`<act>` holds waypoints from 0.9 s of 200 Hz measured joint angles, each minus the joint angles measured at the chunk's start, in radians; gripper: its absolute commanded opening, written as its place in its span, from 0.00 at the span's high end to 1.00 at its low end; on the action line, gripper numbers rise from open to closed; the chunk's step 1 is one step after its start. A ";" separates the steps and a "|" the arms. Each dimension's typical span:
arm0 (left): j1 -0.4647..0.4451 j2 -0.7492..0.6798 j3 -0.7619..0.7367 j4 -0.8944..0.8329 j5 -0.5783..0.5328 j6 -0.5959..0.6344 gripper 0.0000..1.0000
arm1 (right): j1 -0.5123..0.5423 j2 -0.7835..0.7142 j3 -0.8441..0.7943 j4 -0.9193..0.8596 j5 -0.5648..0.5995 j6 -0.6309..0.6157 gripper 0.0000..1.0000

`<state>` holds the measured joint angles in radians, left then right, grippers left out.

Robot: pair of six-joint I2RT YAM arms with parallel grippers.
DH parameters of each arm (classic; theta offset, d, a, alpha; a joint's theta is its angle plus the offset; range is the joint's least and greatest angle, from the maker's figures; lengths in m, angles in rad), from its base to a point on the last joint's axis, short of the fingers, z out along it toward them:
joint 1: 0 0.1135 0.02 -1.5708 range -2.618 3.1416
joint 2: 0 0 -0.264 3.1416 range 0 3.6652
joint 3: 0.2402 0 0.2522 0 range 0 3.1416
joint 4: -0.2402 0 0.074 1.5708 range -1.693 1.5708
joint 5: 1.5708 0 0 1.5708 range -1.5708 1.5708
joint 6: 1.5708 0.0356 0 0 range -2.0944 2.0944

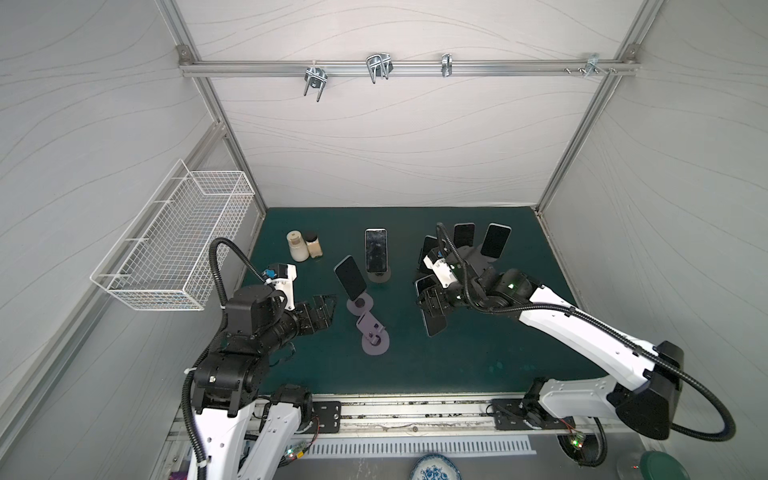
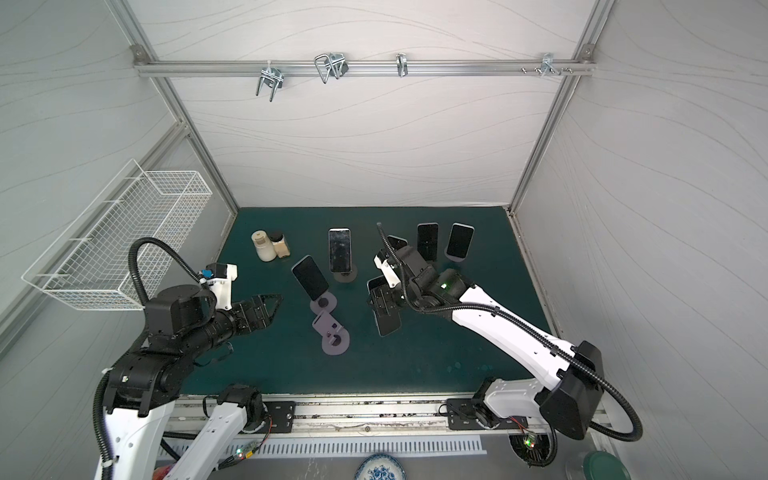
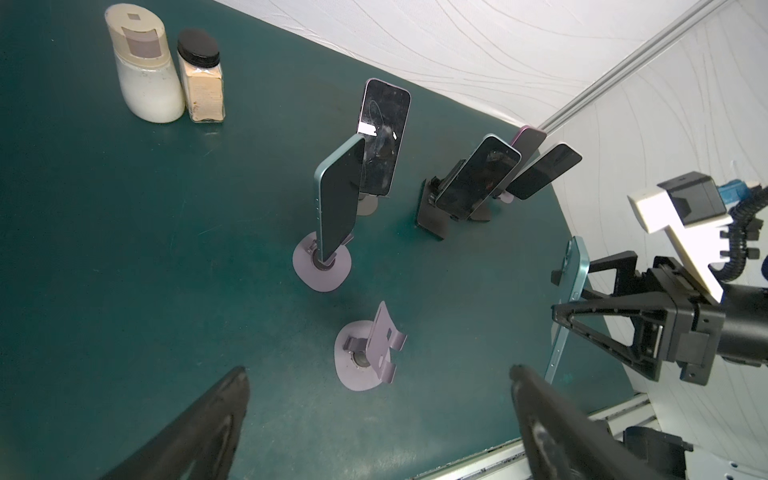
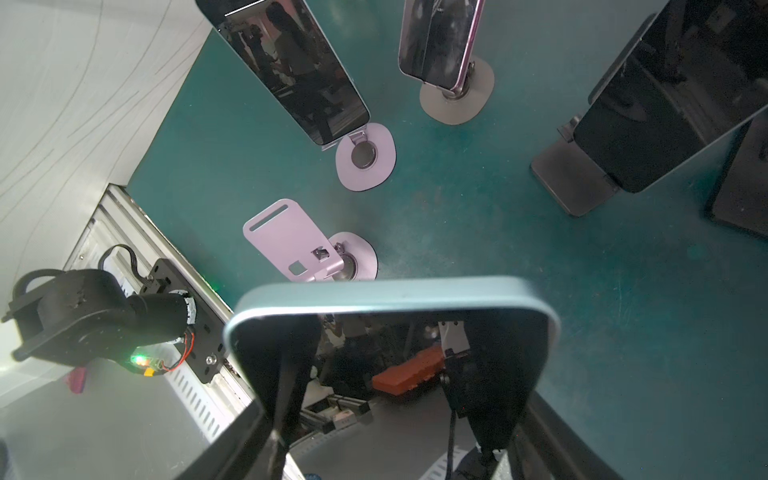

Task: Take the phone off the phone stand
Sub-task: 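Lift the teal phone off the stand and carry it away with the right gripper, then carry the teal phone toward open table while the left arm advances toward the phones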

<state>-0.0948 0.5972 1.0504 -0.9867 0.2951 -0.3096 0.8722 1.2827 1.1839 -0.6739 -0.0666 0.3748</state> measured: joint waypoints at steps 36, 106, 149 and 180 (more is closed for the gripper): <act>-0.113 0.031 0.000 0.008 -0.063 0.005 0.01 | 0.000 0.023 -0.005 0.000 0.002 0.056 0.37; -0.417 0.120 0.001 0.022 -0.266 0.023 0.01 | -0.001 0.052 -0.040 0.000 0.024 0.187 0.36; -0.549 0.177 -0.005 0.071 -0.352 0.029 0.01 | -0.001 0.094 -0.078 0.011 0.025 0.270 0.38; -0.577 0.192 -0.041 0.126 -0.383 0.038 0.01 | 0.000 0.126 -0.090 0.016 0.030 0.311 0.38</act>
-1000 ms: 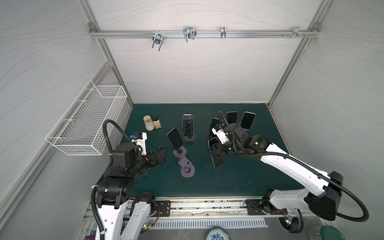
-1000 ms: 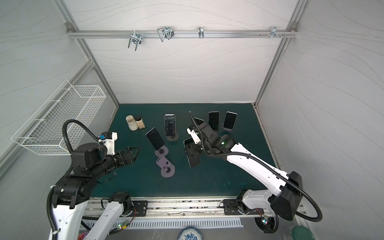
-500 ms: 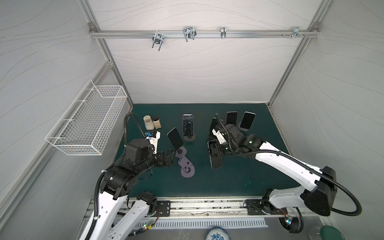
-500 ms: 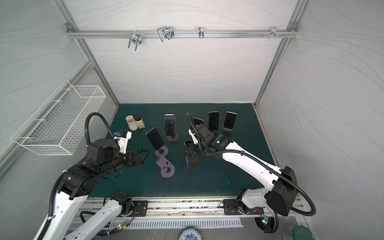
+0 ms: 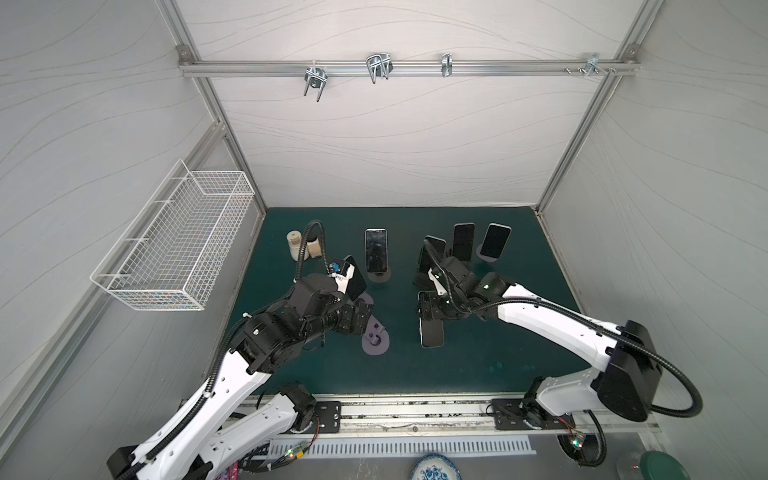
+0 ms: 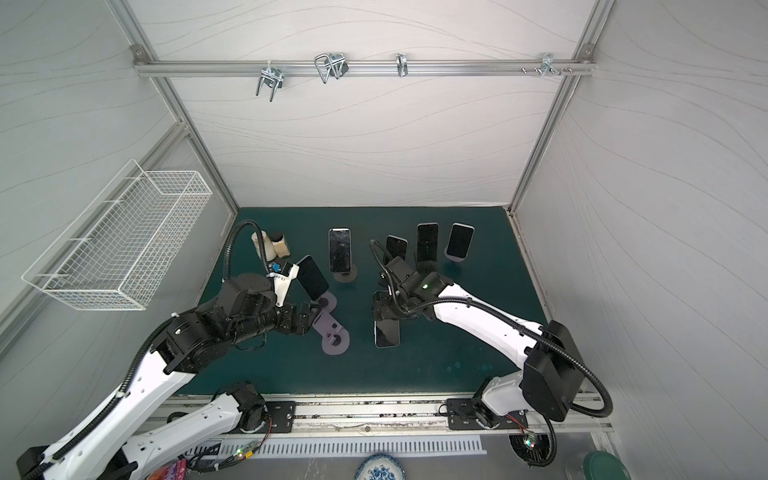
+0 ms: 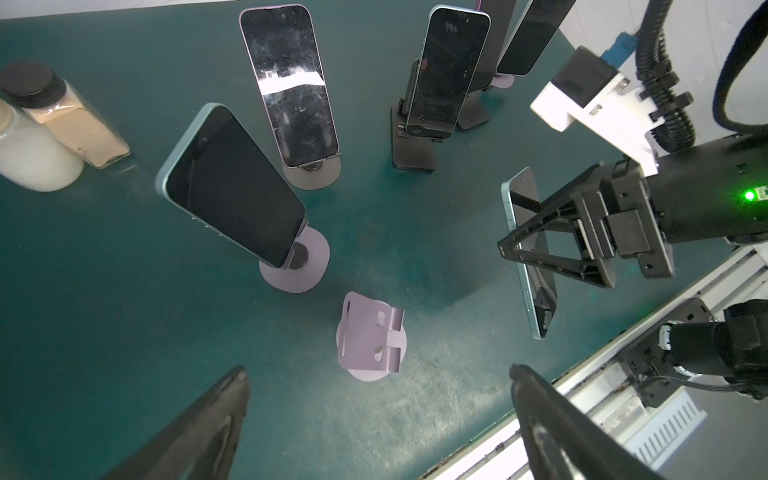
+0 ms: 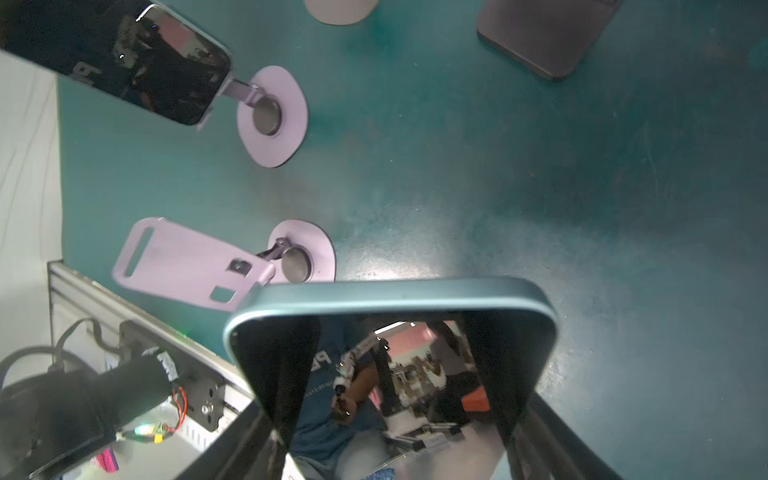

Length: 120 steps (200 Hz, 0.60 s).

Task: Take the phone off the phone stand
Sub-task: 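Carry the teal phone toward open table while the left arm advances toward the phones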

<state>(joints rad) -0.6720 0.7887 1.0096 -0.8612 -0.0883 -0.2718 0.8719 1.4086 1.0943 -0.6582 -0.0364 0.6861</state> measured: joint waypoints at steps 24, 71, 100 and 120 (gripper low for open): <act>-0.002 -0.001 -0.014 0.013 -0.014 0.013 0.01 | 0.000 0.026 0.000 0.006 0.010 0.024 0.38; -0.003 -0.002 -0.020 0.026 -0.032 0.045 0.01 | 0.000 0.080 0.000 0.016 0.026 0.058 0.39; -0.003 -0.004 -0.031 0.031 -0.035 0.060 0.01 | 0.005 0.106 0.001 0.020 0.038 0.077 0.39; -0.003 -0.011 -0.031 0.034 -0.037 0.063 0.01 | 0.009 0.132 0.006 0.021 0.043 0.086 0.39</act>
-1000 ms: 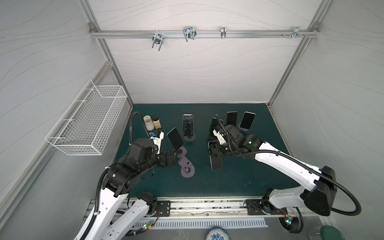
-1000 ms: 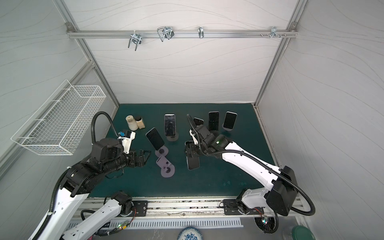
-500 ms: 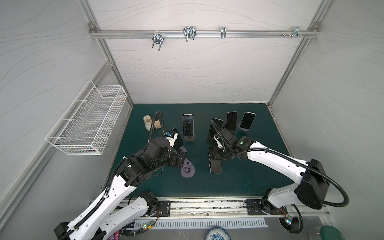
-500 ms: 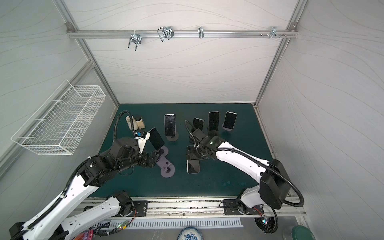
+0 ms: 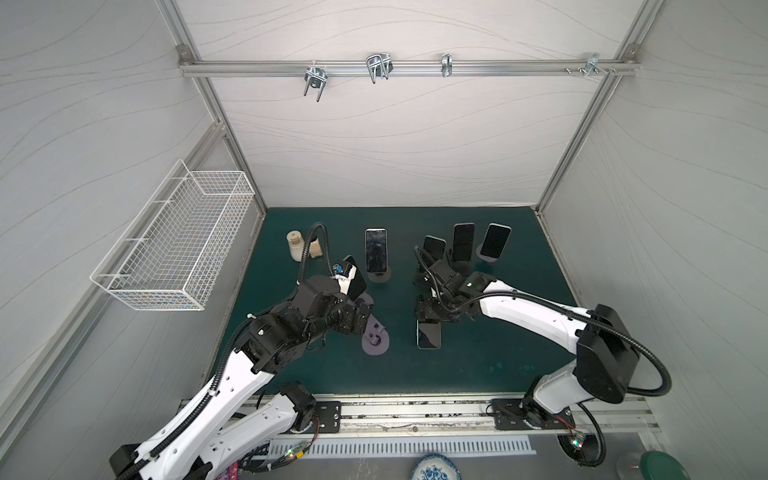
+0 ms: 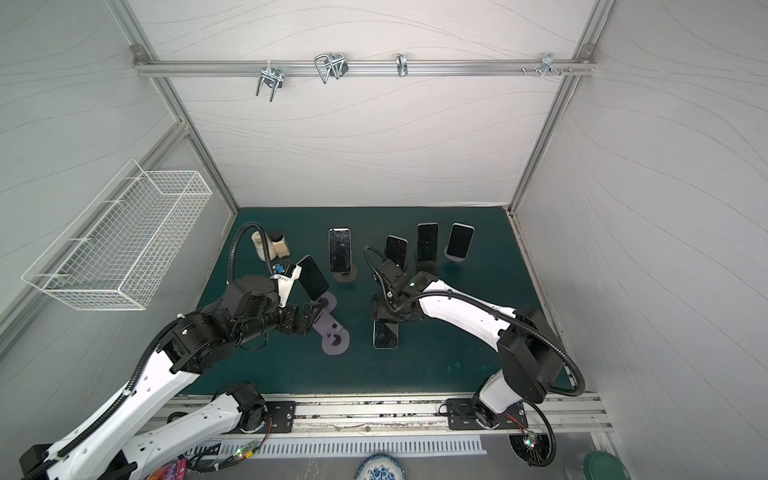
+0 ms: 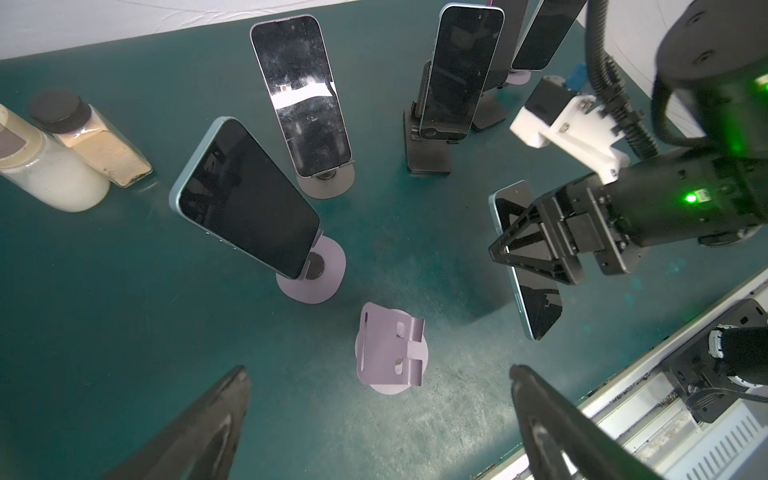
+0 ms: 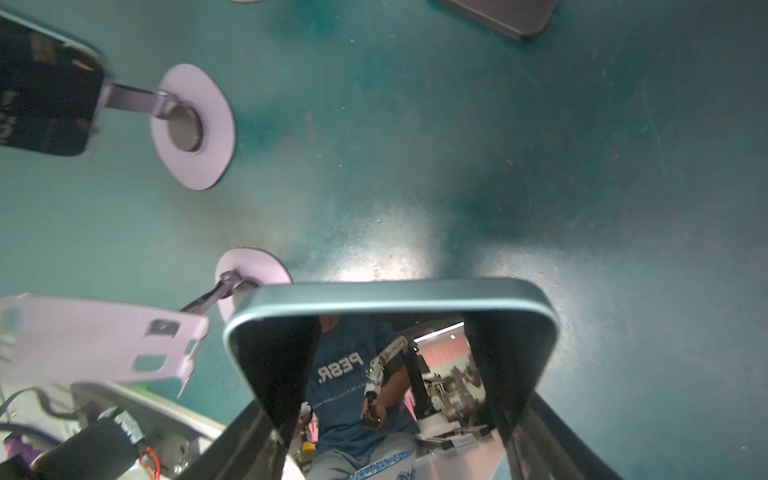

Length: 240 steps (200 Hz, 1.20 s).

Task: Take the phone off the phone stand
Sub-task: 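Carry the teal phone toward open table while the left arm advances toward the phones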

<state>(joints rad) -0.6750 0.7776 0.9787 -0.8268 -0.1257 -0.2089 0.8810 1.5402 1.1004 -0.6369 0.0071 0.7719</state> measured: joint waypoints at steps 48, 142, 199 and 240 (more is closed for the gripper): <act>0.000 -0.036 0.000 0.007 -0.021 0.005 0.01 | 0.032 0.040 0.015 0.003 0.013 0.016 0.39; 0.000 -0.100 -0.014 -0.016 -0.044 0.005 0.01 | 0.060 0.116 0.086 0.006 0.031 0.067 0.38; 0.000 -0.100 -0.014 -0.031 -0.047 0.020 0.01 | 0.061 0.197 0.145 -0.013 0.051 0.079 0.38; 0.000 -0.106 -0.014 -0.035 -0.047 0.023 0.01 | 0.061 0.249 0.201 -0.029 0.068 0.093 0.38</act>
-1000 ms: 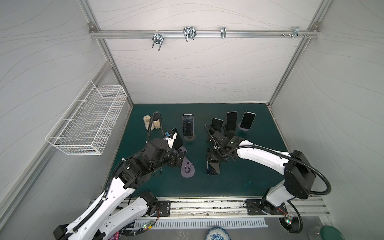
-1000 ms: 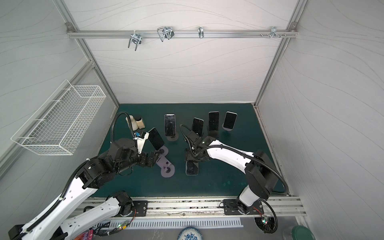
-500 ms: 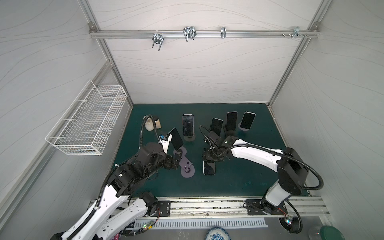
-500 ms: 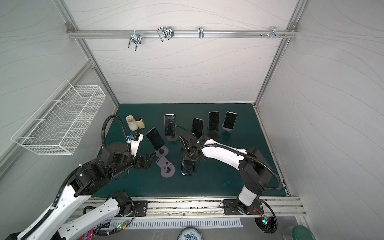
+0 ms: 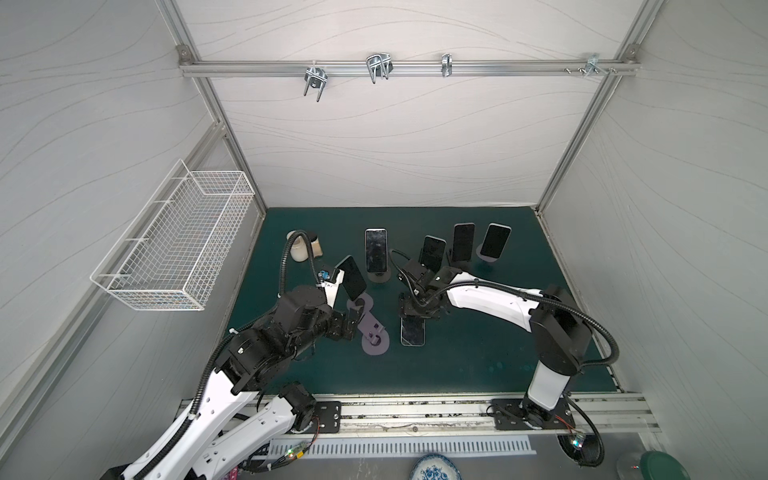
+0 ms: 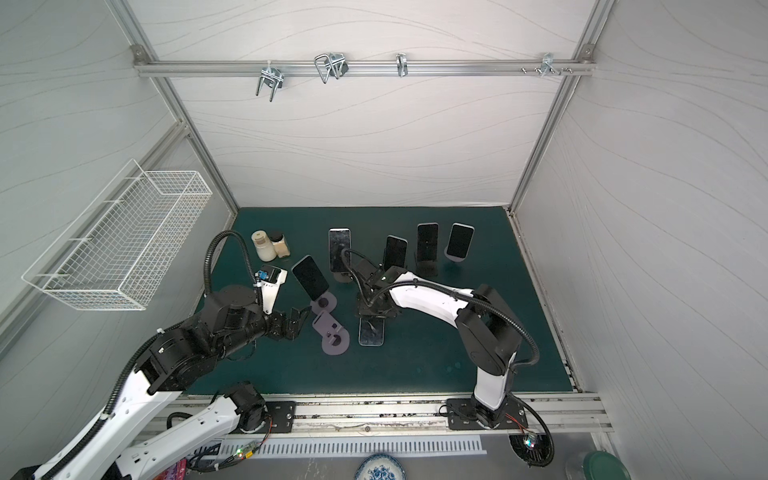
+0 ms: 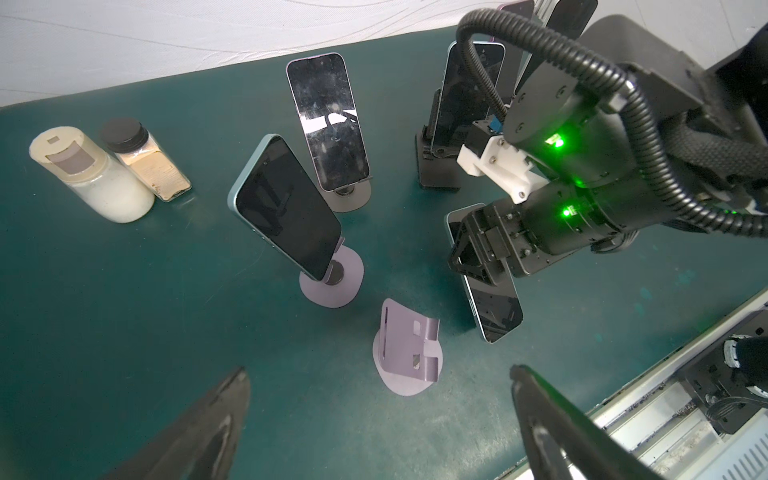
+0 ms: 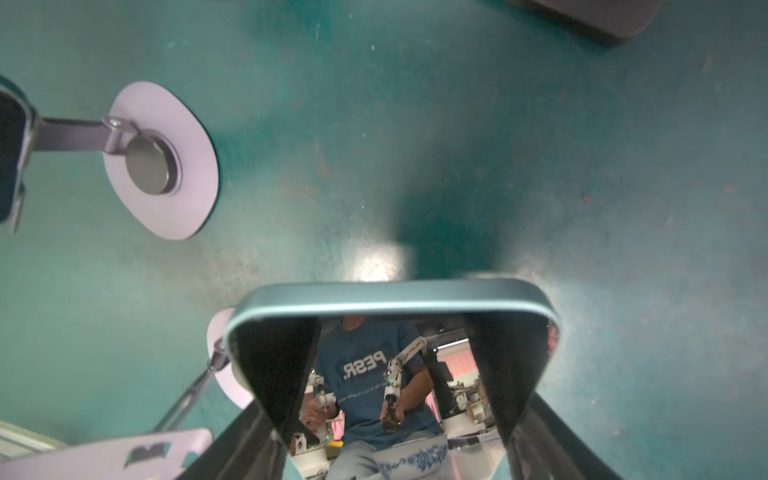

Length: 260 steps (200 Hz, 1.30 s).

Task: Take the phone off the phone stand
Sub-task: 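Carry the teal phone toward open table while the left arm advances toward the phones, then lower the teal phone flat onto the table with the right gripper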

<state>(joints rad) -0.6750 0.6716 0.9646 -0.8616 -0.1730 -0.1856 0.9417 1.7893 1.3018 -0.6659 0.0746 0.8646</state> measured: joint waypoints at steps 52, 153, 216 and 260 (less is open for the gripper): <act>0.000 -0.014 0.000 -0.010 -0.001 0.004 0.01 | 0.000 0.088 0.100 -0.046 0.026 0.009 0.38; 0.000 -0.016 0.000 -0.017 -0.009 0.052 0.01 | -0.019 0.224 0.237 -0.101 0.047 -0.002 0.38; 0.000 -0.005 0.000 -0.016 -0.008 0.094 0.01 | -0.030 0.264 0.255 -0.136 0.066 -0.020 0.37; 0.000 -0.011 0.000 -0.016 -0.007 0.115 0.01 | -0.030 0.287 0.267 -0.150 0.067 -0.025 0.37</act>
<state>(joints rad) -0.6750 0.6601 0.9646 -0.8776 -0.1799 -0.0704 0.9119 2.0762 1.5688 -0.8162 0.1417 0.8398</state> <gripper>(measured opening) 0.990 0.749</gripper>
